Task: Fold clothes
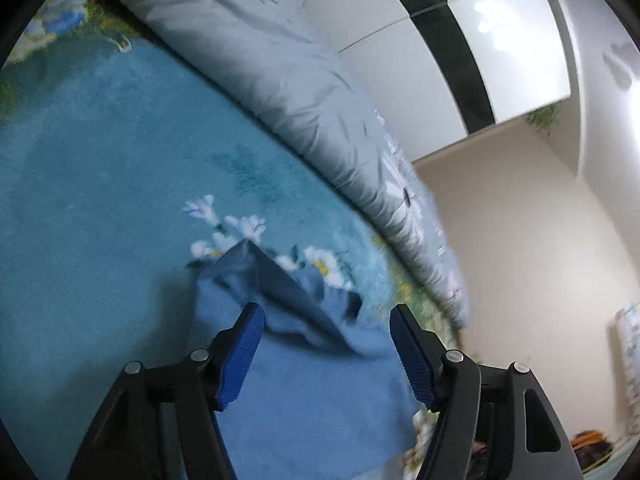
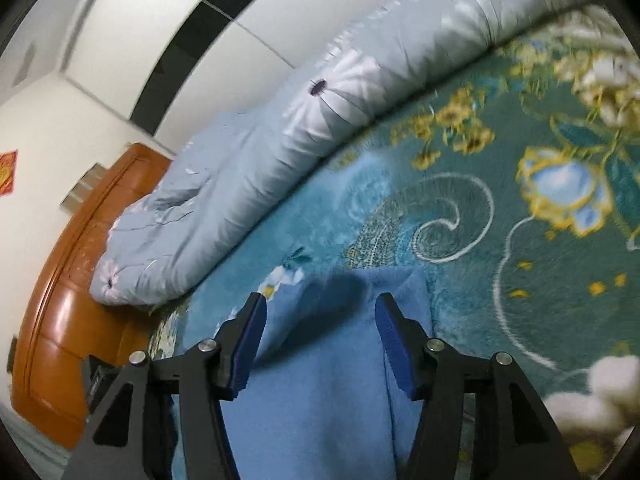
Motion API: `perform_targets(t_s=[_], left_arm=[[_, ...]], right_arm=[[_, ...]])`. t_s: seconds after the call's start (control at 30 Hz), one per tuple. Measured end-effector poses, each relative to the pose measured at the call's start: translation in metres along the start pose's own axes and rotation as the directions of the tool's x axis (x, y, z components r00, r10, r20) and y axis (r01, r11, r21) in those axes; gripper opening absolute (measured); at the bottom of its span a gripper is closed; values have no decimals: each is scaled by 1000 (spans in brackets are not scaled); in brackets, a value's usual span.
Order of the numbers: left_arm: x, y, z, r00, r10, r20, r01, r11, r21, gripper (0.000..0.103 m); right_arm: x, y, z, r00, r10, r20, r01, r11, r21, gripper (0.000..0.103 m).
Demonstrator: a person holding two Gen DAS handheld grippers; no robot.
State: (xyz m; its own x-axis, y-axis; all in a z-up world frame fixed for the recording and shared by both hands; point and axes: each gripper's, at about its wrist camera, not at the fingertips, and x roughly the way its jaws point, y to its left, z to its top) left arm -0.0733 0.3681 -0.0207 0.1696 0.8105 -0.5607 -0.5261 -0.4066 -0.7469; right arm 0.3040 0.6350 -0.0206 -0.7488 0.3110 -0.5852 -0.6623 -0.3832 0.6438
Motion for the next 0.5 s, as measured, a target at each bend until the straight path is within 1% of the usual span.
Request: perform_targets(t_s=[0.03,0.07,0.13,0.23,0.27,0.33,0.4,0.43,0.47,0.5], left_arm=[[-3,-3,-6,999,51,-18,-50,998,32,70],[-4,-3,-15,993,107,-41,-103,992,73,70],[-6,2,-37,974,211,-80,-197,969,152,70],[-9,21,-63,949,298,-101,-279,945,168,70],[-11,28,-71,949,297,-108,-279,948,155,70],[-18,33,-78,963,257,-81,-245,961,127,70],[-19,36,-81,976,195,-92,-189,979,71,69],[-18,37,-83,982,161,-103,-158,987,38,68],[-17,37,-85,983,149,-105,-148,989,18,68],[-16,37,-87,983,156,-101,-156,988,9,67]], right_arm=[[-6,-3,-5,1000,-19,-5,18,1000,-9,58],[-10,-9,-12,999,-36,-21,36,999,-9,58],[-17,-26,-30,997,-43,-62,45,999,31,58],[-24,-49,-55,995,2,-95,11,991,134,58],[-26,-56,-63,994,19,-104,-1,986,169,58],[-33,-58,-71,996,55,-76,-40,980,195,58],[-28,-54,-79,990,116,-83,-93,965,244,58],[-25,-50,-81,990,114,-83,-91,966,243,58],[-22,-45,-84,991,104,-81,-82,969,235,58],[-19,-40,-86,992,94,-80,-73,971,227,58]])
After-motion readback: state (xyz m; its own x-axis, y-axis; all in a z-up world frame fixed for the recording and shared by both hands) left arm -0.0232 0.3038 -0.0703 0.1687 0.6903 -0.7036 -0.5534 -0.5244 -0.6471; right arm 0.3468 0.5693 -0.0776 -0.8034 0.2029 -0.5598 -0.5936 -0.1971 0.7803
